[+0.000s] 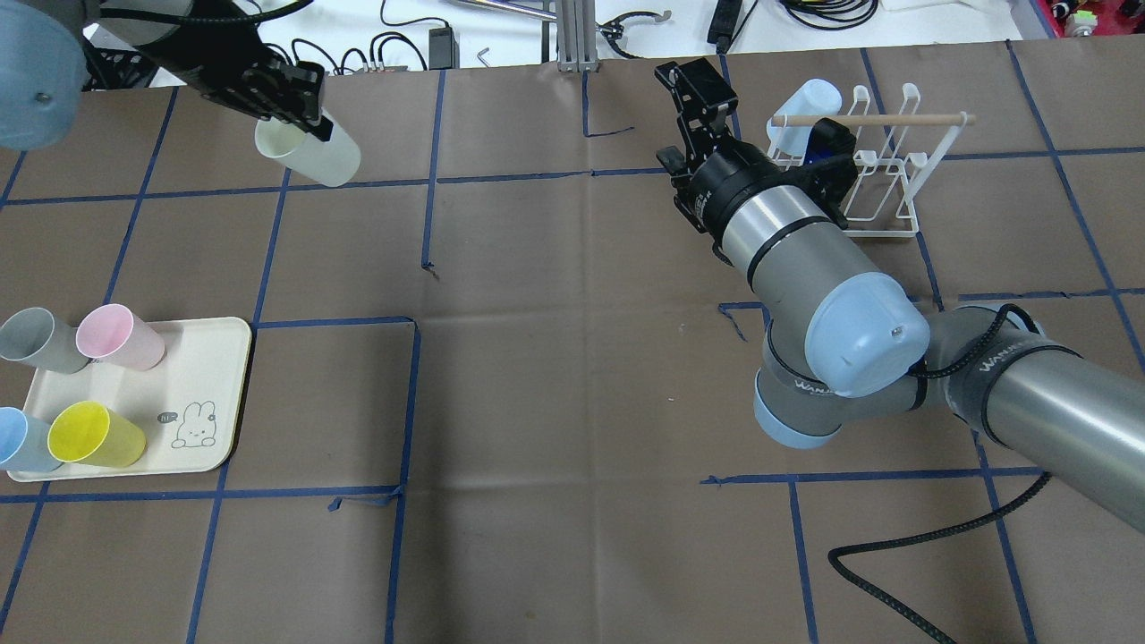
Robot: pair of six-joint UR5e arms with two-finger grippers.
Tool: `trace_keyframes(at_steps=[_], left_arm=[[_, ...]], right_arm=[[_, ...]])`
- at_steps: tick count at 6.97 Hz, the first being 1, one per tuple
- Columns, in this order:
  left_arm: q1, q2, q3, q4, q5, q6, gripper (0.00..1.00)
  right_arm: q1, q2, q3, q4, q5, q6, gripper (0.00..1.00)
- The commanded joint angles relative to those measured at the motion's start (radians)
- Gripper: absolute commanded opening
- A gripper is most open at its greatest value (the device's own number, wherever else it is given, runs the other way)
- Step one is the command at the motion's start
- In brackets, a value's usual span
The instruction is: Transfer IKEA cup to right arm and place on rack
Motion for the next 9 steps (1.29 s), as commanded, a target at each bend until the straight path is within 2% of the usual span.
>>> trace_keyframes(at_steps=[1, 2, 4, 5, 8, 9], left_arm=[[-0.024, 0.023, -0.067, 0.243, -0.220, 0.007, 0.00], [-0.024, 0.037, -0.128, 0.381, -0.327, 0.017, 0.00], [-0.024, 0.036, -0.274, 0.750, -0.543, 0.024, 0.00], [-0.024, 0.025, -0.343, 0.901, -0.582, 0.025, 0.00], [-0.017, 0.008, -0.648, 1.415, -0.694, 0.020, 0.01], [-0.014, -0.016, -0.704, 1.536, -0.705, 0.011, 0.03]], right_arm=[[0.005, -0.006, 0.034, 0.001, -0.001, 0.130, 1.00], [0.023, -0.004, 0.034, 0.003, -0.003, 0.131, 1.00], [0.052, -0.014, 0.031, 0.092, -0.003, 0.133, 1.00], [0.071, -0.014, 0.031, 0.126, -0.004, 0.133, 1.00], [0.094, -0.021, 0.025, 0.201, -0.003, 0.131, 1.00], [0.095, -0.021, 0.008, 0.204, -0.004, 0.133, 1.00]])
